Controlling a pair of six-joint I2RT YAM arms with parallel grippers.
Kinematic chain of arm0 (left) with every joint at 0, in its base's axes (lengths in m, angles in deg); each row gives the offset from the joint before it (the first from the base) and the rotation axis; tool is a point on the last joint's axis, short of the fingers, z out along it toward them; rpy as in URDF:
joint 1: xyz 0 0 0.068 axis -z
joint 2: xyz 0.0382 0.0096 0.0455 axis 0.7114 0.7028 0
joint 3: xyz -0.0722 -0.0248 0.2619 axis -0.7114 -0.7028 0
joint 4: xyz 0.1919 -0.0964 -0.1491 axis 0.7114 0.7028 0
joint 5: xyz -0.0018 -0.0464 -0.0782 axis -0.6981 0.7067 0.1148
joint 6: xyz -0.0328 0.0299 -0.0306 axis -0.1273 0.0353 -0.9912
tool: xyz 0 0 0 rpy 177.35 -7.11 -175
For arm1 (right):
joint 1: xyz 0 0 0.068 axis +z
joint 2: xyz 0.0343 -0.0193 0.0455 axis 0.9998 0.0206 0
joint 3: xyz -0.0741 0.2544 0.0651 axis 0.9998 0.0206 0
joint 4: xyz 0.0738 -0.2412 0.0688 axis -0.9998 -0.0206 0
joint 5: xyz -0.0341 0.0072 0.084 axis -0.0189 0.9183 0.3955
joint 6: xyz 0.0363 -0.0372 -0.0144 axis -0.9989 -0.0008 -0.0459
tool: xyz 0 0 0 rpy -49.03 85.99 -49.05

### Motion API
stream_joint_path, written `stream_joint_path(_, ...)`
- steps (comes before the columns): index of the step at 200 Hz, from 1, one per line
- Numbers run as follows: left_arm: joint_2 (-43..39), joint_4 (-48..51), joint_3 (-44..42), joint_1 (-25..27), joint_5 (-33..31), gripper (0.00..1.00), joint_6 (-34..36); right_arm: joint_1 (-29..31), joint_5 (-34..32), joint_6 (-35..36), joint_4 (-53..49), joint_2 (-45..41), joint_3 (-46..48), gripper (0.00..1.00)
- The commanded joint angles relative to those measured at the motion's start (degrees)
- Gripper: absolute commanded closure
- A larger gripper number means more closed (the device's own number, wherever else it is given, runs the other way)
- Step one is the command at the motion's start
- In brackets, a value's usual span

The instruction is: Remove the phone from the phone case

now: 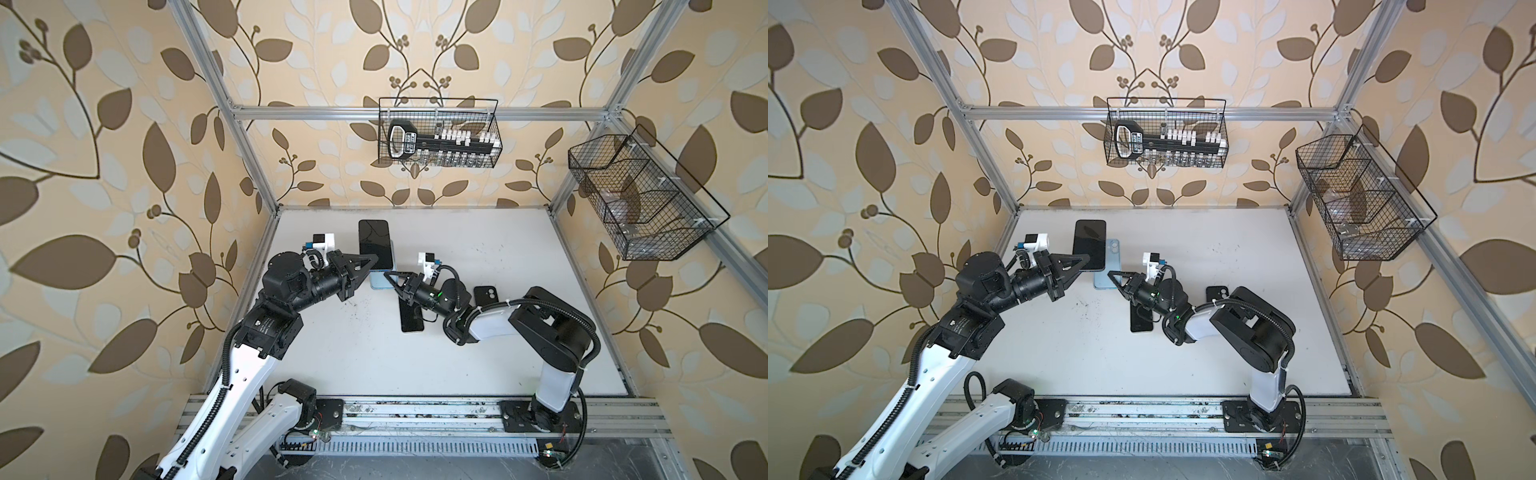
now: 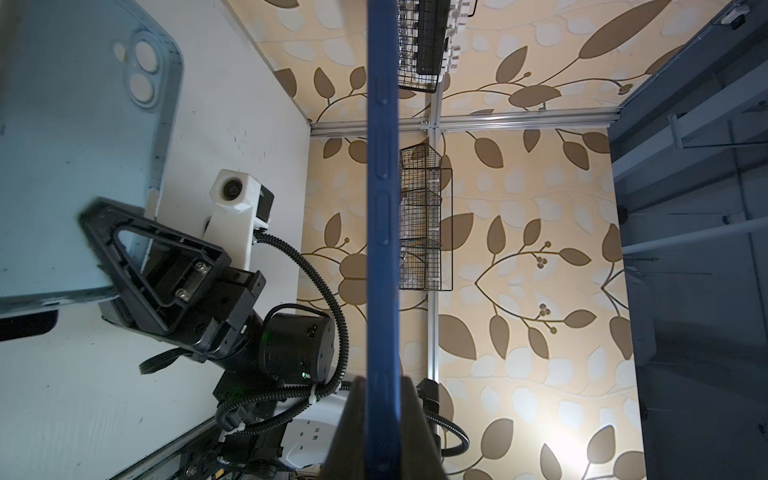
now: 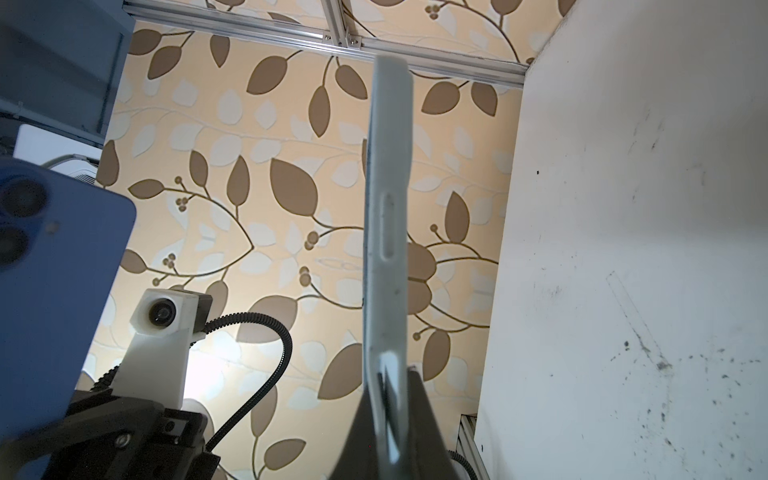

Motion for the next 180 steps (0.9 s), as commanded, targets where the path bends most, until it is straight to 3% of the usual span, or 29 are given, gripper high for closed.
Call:
stream_joint_path(1,-0.5,-2.8,1.6,-0.2,1.5,1.0,4.4,-0.5,1.1,2.2,-1.4,-4.0,1.1,1.0)
stream_joint_path(81,2.4,-3.0,1.1,-0.2,2.6,1.0,8.7,-6.0,2.9,9.7,-15.0,-18.4,8.7,1.0)
stream_joint_path(180,5.5,-6.5,-0.3,-1.3,4.3,1.0,10.0,-17.5,7.4,22.7,-47.1,-42.7,17.4,1.0)
